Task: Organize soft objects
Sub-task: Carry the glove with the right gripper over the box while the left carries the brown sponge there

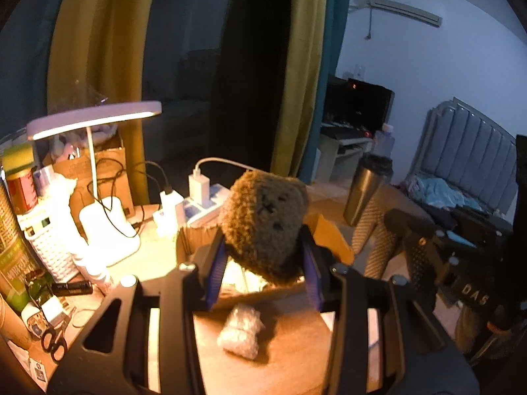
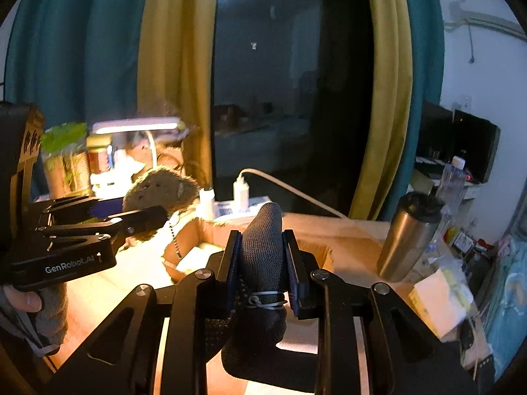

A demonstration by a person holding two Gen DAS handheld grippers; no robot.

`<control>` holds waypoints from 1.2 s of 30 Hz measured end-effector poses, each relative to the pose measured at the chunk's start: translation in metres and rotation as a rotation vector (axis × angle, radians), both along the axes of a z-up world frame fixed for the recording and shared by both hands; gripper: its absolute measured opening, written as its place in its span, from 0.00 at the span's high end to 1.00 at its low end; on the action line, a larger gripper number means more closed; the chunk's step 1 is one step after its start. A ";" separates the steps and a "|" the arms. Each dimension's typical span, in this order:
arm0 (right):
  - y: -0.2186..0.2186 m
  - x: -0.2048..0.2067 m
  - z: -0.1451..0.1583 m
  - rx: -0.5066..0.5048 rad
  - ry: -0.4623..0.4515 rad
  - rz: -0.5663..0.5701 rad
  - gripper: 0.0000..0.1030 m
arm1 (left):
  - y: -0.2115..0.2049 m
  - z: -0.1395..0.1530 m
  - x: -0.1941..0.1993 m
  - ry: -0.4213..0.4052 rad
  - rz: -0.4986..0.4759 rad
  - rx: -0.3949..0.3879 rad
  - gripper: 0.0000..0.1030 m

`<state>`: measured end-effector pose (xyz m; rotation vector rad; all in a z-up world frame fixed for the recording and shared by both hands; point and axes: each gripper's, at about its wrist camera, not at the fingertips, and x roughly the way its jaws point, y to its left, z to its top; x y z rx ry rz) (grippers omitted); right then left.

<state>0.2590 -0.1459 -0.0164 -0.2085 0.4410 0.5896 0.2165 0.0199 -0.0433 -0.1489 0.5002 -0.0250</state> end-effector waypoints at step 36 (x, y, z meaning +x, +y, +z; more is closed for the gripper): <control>0.047 0.118 -0.074 -0.044 0.184 0.040 0.74 | 0.019 -0.086 0.116 0.196 -0.015 -0.011 0.59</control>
